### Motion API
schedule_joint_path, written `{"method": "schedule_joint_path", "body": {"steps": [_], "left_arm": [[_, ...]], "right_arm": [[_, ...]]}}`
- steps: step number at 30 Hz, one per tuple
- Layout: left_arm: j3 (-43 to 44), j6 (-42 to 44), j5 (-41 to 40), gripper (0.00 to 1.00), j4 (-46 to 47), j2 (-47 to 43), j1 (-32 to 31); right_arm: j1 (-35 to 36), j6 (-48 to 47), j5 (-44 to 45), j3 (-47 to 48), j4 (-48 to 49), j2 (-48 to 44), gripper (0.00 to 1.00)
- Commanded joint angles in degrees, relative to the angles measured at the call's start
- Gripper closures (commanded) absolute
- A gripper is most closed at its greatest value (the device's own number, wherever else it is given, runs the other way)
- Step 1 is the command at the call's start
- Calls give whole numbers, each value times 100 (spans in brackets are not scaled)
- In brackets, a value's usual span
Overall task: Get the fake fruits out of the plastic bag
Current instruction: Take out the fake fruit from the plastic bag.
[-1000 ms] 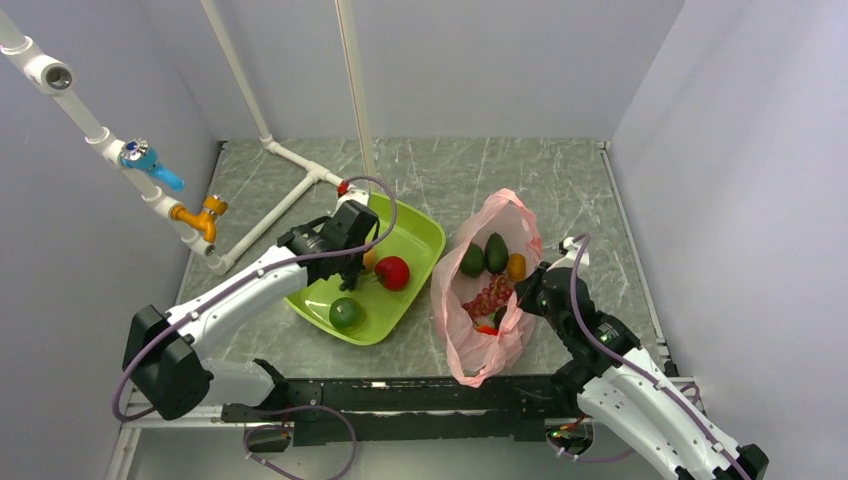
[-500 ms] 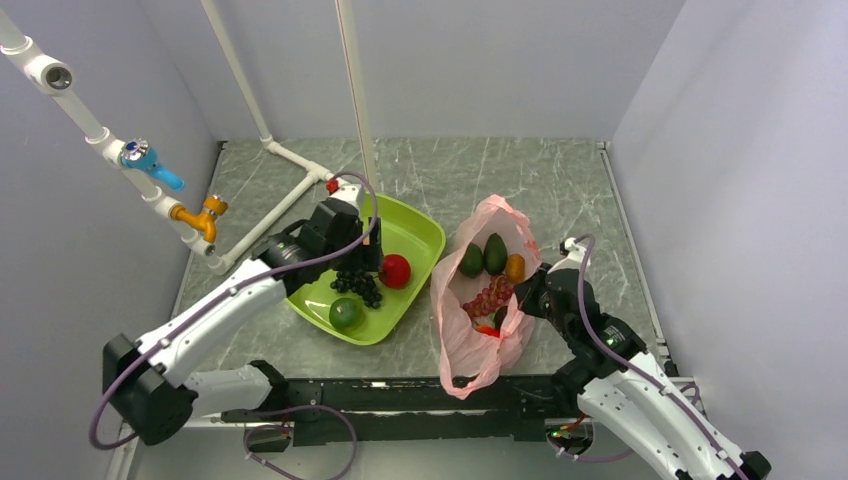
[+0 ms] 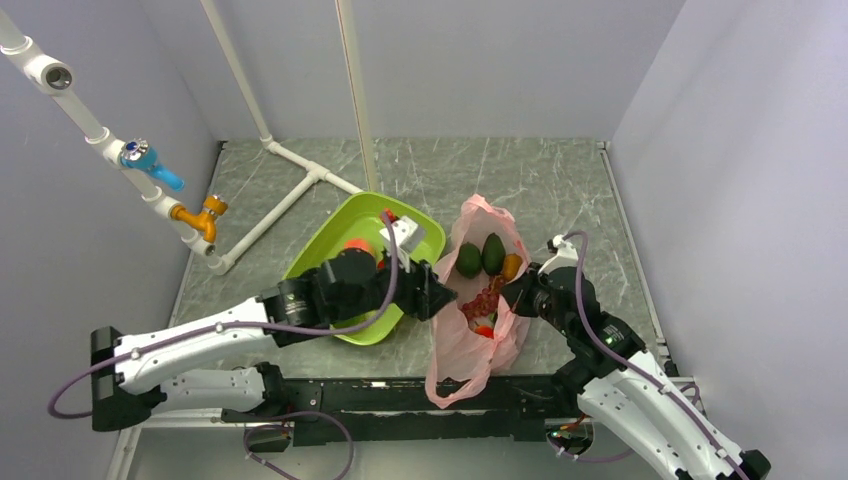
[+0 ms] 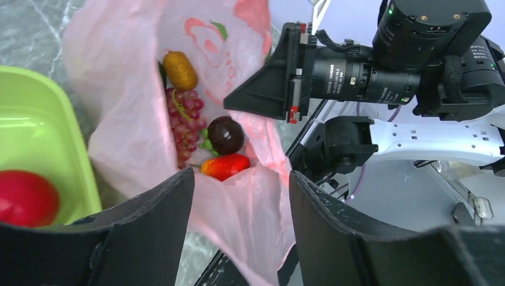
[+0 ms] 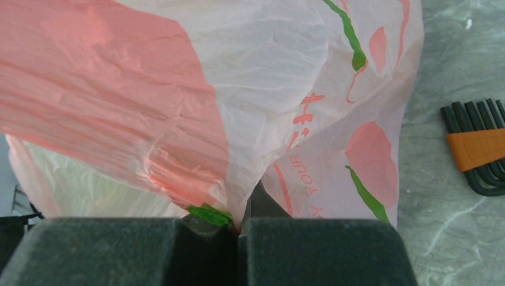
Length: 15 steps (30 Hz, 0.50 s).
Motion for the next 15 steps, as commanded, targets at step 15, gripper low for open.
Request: {"method": "schedule_joint_path", "body": {"steps": [15], "left_arm": [[2436,-208,-2504,52,-297,4263,-613]], "right_arm": [[12,-112,-138,65,260,-390,100]]}}
